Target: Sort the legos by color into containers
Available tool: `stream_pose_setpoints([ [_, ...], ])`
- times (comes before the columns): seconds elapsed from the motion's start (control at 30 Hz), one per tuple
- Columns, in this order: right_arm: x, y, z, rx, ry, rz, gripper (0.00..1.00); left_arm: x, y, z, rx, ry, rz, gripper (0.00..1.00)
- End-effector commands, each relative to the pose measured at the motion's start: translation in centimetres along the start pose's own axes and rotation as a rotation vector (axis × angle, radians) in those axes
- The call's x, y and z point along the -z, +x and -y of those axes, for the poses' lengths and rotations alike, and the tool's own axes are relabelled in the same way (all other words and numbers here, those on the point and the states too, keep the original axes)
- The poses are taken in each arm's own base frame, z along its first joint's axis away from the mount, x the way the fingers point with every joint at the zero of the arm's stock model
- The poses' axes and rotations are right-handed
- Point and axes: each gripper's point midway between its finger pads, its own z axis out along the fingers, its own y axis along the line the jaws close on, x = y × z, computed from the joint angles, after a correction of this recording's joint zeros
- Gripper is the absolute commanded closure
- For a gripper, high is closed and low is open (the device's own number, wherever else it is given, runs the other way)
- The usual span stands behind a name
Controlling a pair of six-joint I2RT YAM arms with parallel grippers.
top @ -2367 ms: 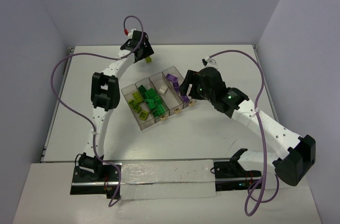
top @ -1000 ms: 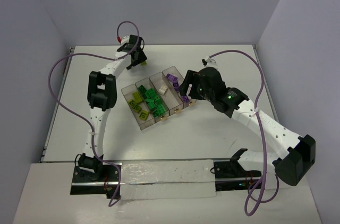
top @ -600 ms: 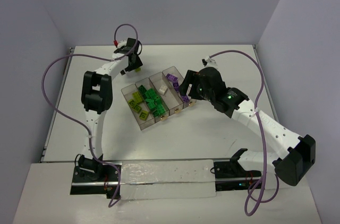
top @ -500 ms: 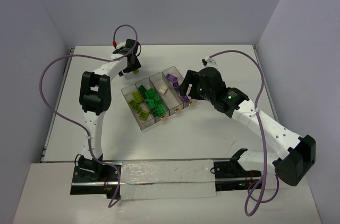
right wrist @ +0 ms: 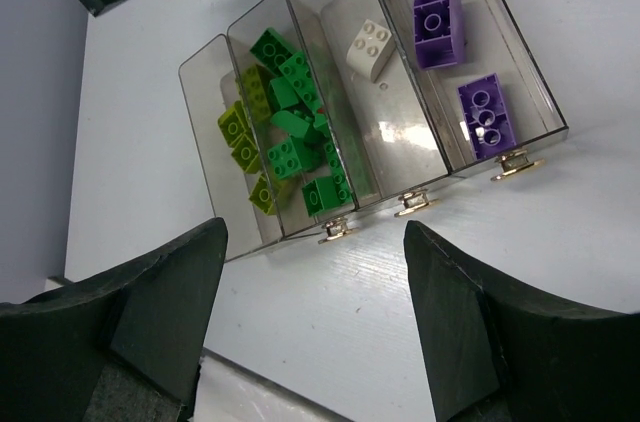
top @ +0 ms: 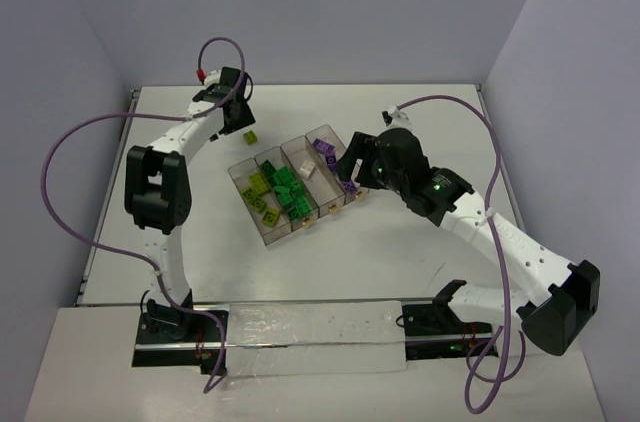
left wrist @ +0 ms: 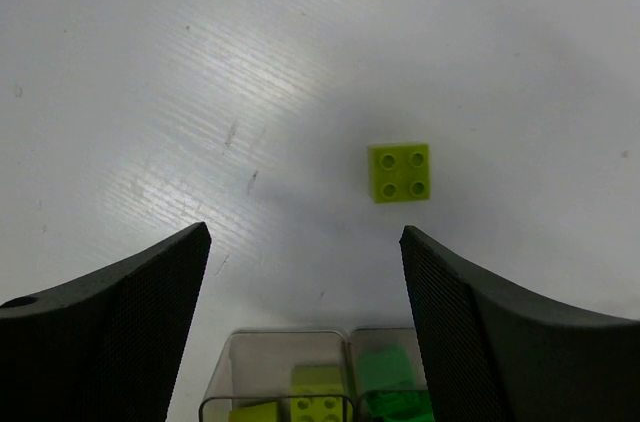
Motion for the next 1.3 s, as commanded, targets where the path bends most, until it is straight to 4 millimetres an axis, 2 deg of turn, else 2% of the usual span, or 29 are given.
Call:
stream_pose_setpoints([
  [0.0,0.8,-1.2,-1.6,-0.016,-0.059,0.050,0.21,2.5,-3.0,2.4,0.055,0.135,0.051,0.14],
  [0.03,0.8,-1.1,-1.7,-0.015,-0.059,0.048,0.21,2.6,-3.5,2.9,0.067,0.144,0.056,0.14],
  [0.13,0.8,-1.1,-1.8,-0.012,-0.059,0.047,0.21,0.7,-2.3,3.8,0.087,0.110,0.009,0.14],
  [0.17,0.7,-1.0,-1.7,-0.011,-0.054,0.045,0.21,0.9,-2.6,4.0,0.099,0.110,0.013,0.14],
  [0.33,0.6,-0.9,-1.6,-0.008,-0.047,0.044,0.21,-1.2,-1.1,5.3,0.127,0.075,-0.018,0.14],
  [0.67,0.3,-0.8,-1.6,-0.007,-0.044,0.037,0.21,-4.6,1.1,5.8,0.113,0.012,-0.052,0.14],
  [0.83,0.2,-0.7,-1.6,-0.005,-0.043,0.035,0.21,-5.7,2.2,5.4,0.100,-0.021,-0.065,0.17],
  [0.97,0.2,-0.6,-1.5,-0.004,-0.039,0.032,0.21,-6.1,2.5,5.3,0.096,-0.029,-0.067,0.27],
  [1.1,0.1,-0.7,-1.4,-0.006,-0.037,0.034,0.21,-5.9,2.2,5.1,0.089,-0.030,-0.058,0.46],
  [1.27,0.3,-0.7,-1.6,-0.010,-0.043,0.035,0.21,-4.0,0.3,5.0,0.096,-0.011,-0.022,0.64],
])
